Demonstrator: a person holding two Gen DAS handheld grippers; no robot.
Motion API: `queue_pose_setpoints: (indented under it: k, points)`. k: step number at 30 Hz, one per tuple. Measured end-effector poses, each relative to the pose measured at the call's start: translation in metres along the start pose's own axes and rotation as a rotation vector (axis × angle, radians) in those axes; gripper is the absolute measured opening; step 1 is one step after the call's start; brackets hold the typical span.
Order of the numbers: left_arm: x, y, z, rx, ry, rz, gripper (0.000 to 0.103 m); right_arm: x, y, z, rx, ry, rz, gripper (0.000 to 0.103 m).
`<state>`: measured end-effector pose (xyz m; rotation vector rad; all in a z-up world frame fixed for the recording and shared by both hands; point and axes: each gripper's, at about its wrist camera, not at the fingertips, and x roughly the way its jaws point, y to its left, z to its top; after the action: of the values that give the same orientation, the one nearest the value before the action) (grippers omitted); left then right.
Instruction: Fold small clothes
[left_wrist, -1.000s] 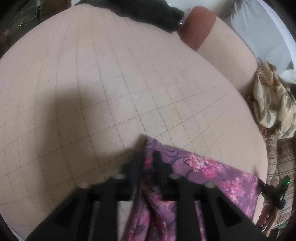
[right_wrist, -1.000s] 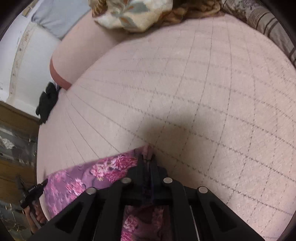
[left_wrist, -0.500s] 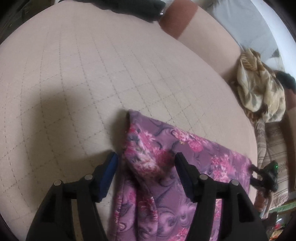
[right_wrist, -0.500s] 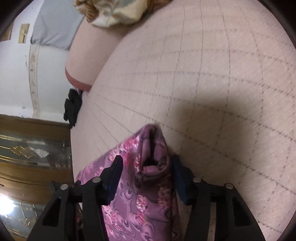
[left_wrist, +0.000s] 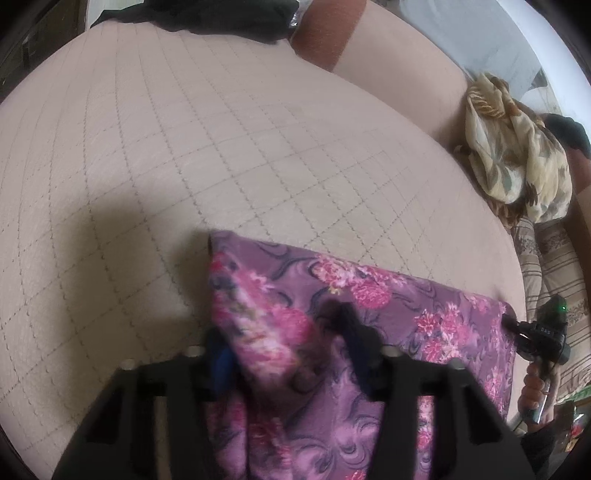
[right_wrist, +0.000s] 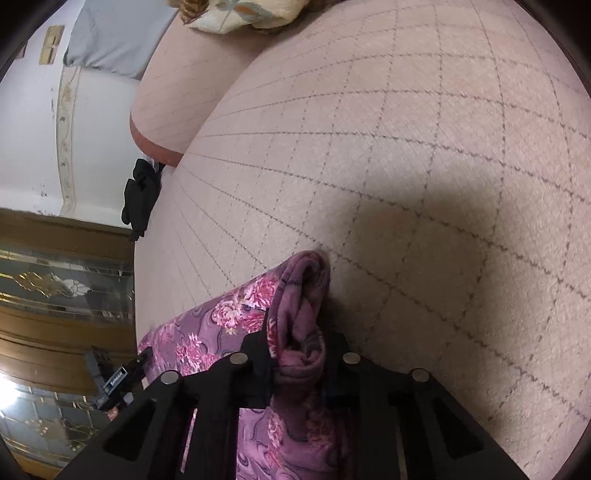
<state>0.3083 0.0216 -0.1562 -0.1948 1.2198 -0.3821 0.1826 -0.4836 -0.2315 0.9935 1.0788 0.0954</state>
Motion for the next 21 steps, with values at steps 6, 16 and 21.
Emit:
queue_pose_setpoints:
  k: [6,16,21]
  points:
    - [-0.005,0.018,-0.006,-0.046,-0.019,-0.037,0.011,-0.003,0.006,-0.004,-0.027,-0.021,-0.043,0.014]
    - [-0.077,0.006,0.002,-0.03,-0.191,-0.059,0.008,-0.034,0.06,-0.009,-0.176,-0.139,-0.147,0.01]
    - [-0.086,0.004,0.027,-0.024,-0.226,-0.047,0.008,-0.047,0.086,0.004,-0.223,-0.22,-0.137,0.01]
